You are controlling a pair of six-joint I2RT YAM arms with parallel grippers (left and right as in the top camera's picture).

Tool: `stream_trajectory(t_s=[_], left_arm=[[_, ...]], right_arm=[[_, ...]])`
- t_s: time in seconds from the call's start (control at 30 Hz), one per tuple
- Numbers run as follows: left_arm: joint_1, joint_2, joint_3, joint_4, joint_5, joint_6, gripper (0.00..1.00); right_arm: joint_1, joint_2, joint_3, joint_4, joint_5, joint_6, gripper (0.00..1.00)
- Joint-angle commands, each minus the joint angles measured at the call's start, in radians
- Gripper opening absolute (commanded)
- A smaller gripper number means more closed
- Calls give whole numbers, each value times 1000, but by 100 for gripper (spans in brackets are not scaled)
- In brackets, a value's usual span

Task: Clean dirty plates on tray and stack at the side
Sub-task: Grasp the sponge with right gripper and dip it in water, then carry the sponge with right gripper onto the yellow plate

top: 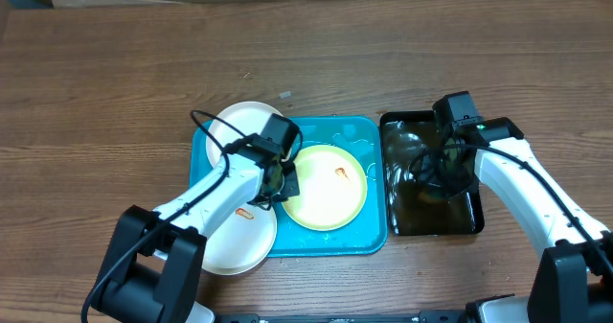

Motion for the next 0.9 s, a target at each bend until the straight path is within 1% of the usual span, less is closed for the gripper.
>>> stream_trajectory(t_s=[0.0,0.03,0.1,0.17,0.3,0.4,0.53,0.7,0.77,0.87], left_arm=[[20,3,2,-7,-5,-38,4],[20,3,2,-6,-3,-38,4],[14,3,2,-7,-3,-38,4],[8,3,2,-6,-3,-38,4],[4,3,2,-2,-3,-38,4],[4,3,2,-2,-3,-37,4],[4,3,2,-2,-3,-37,4],[4,3,2,5,8,-28,4],[3,3,2,6,9,-26,4],[3,3,2,6,8,-26,4]], right_arm=[[-4,-5,10,24,-143,-105,4],[-3,-5,10,15,-124,-112,4],[-3,-5,10,-5,-44,-36,4],[-3,-5,10,1,-39,-16,4],[0,-5,38,-48,-38,-61,4],[0,-5,111,-99,-54,-67,4],[23,-5,208,-119,-188,-137,4],[114,-2,231,-61,-233,-163,4],[171,4,231,-33,-232,-195,4],[261,23,230,17,-181,-196,4]])
